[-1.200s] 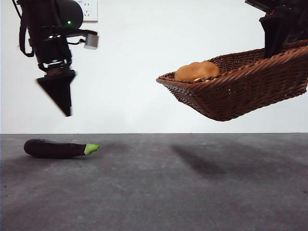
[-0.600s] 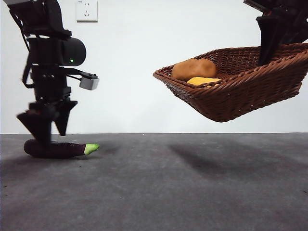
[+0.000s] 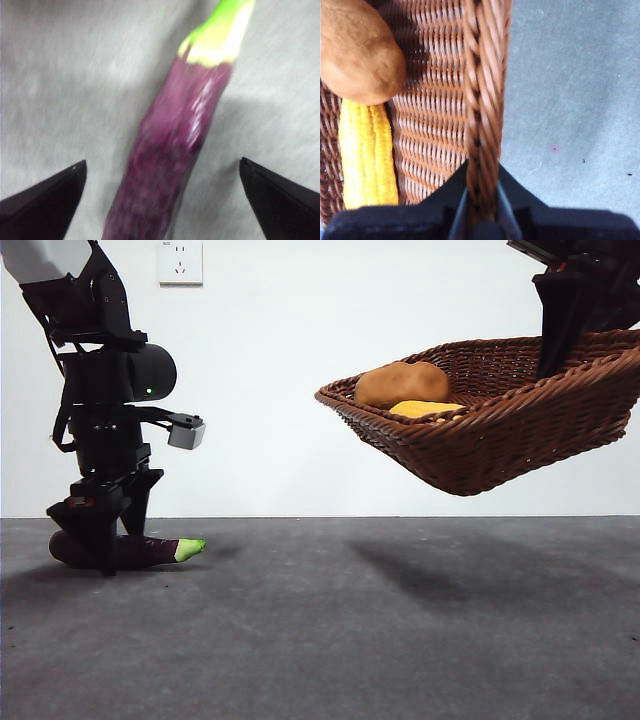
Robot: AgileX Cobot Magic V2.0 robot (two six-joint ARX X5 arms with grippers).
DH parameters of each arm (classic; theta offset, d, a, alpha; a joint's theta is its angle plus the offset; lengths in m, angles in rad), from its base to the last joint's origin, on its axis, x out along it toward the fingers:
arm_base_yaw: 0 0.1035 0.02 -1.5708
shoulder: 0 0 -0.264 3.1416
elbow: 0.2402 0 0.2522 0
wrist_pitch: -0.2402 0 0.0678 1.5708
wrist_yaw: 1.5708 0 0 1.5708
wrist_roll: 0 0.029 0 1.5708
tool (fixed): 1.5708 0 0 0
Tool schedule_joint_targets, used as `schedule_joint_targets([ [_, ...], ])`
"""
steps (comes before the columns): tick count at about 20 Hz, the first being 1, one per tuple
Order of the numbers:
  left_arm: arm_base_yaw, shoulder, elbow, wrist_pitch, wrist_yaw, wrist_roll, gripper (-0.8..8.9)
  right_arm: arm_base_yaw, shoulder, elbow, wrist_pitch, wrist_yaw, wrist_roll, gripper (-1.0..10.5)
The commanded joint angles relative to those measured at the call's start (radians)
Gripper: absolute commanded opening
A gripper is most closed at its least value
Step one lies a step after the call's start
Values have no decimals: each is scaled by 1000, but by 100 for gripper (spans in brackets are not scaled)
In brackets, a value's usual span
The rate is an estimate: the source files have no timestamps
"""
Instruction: Help me put the vegetables on the table into the basket
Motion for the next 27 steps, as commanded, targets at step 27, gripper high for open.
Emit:
schedule_joint_targets([
  [27,-71,-103,433,-373,571,-1203,-5,5,-1,2,-5,-53,154,-16],
])
